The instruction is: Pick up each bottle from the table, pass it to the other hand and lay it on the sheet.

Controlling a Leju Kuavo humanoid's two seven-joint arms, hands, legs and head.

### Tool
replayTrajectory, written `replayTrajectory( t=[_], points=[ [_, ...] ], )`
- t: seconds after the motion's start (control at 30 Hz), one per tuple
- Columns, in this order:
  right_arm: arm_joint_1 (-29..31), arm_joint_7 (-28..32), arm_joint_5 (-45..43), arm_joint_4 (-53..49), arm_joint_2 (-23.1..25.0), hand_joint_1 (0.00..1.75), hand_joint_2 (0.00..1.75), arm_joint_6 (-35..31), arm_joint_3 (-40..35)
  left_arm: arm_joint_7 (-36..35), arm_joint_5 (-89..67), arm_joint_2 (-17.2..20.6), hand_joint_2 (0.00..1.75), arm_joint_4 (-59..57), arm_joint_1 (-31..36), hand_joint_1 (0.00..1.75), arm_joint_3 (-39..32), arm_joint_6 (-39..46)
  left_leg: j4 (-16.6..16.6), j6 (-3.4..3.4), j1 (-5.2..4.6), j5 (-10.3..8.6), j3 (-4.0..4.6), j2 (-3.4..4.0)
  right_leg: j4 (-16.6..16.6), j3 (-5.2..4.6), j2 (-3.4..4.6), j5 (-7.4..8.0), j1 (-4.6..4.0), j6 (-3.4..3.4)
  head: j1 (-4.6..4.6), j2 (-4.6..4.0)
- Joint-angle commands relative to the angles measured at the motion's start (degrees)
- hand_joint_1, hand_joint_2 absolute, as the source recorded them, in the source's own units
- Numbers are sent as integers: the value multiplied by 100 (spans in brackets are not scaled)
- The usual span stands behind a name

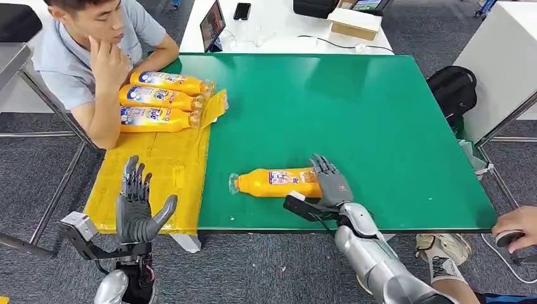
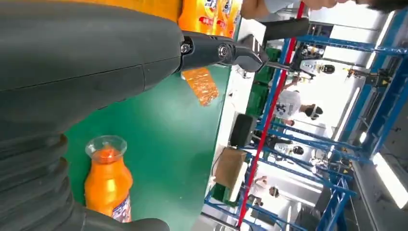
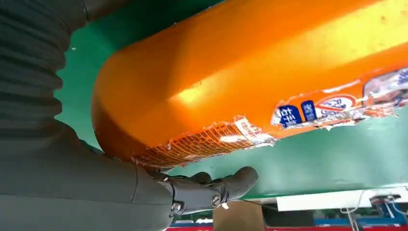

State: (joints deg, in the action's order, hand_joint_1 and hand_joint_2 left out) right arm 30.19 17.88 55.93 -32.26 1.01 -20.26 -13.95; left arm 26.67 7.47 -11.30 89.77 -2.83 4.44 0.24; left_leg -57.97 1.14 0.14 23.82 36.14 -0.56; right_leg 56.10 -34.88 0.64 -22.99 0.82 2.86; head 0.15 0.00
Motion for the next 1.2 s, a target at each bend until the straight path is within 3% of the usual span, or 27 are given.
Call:
replayTrajectory(
  t=[0.03, 0.07, 0.37, 0.47, 0.77, 0.87, 0.97, 1.1, 1.2],
  points=[
    [482, 61, 32, 1050, -233, 148, 175, 448, -476, -373, 643, 163, 175, -703, 329, 0, 117, -434, 9, -4, 0, 4, -31, -9, -8, 34, -17, -8, -1, -9, 0, 0],
    [515, 42, 99, 1111, -275, 175, 175, 541, -552, -370, 644, 173, 175, -727, 346, 0, 117, -434, 9, -7, 1, 8, -44, -9, -9, 49, -20, -13, -4, -13, 0, 0],
    [598, 146, 106, 1263, -371, 175, 175, 873, -658, -375, 660, 203, 175, -935, 470, 0, 142, -469, 10, -5, 2, 0, -58, -14, -12, 63, -23, -3, -4, -14, 0, 0],
    [478, 835, -254, 1018, -317, 175, 175, 811, -569, -361, 663, 243, 175, -962, 474, 0, 161, -513, 12, -5, 2, 1, -70, -17, -15, 75, -25, -5, -4, -14, 0, 0],
    [401, 947, -503, 818, -263, 175, 175, 972, -568, -356, 665, 229, 175, -1068, 547, 0, 161, -515, 13, -10, 6, 8, -85, -7, -15, 90, -20, -6, -9, -21, 0, 0],
    [227, 1299, -1215, 570, -104, 175, 175, 842, -64, -312, 651, 222, 175, -1016, 528, 0, 181, -499, 8, -8, 5, 5, -75, -5, -11, 77, -17, -2, -8, -15, 0, 0],
    [212, 1273, -1213, 540, -64, 175, 175, 823, -79, -313, 651, 226, 175, -994, 511, 0, 181, -500, 9, -9, 5, 9, -80, 2, -11, 80, -11, -5, -8, -18, 0, 0],
    [-178, 1800, -2297, -317, 145, 175, 175, 597, 605, 35, 240, 204, 175, -680, 368, 0, 274, -226, 7, -10, 5, 13, -78, 7, -7, 76, -7, -7, -8, -18, 0, 0],
    [-371, 1880, -2455, -667, 141, 175, 175, 604, 647, 64, 212, 167, 175, -591, 326, 0, 315, -149, 3, -7, 4, 10, -62, -2, -4, 66, -9, -5, -6, -14, 0, 0]
  ],
)
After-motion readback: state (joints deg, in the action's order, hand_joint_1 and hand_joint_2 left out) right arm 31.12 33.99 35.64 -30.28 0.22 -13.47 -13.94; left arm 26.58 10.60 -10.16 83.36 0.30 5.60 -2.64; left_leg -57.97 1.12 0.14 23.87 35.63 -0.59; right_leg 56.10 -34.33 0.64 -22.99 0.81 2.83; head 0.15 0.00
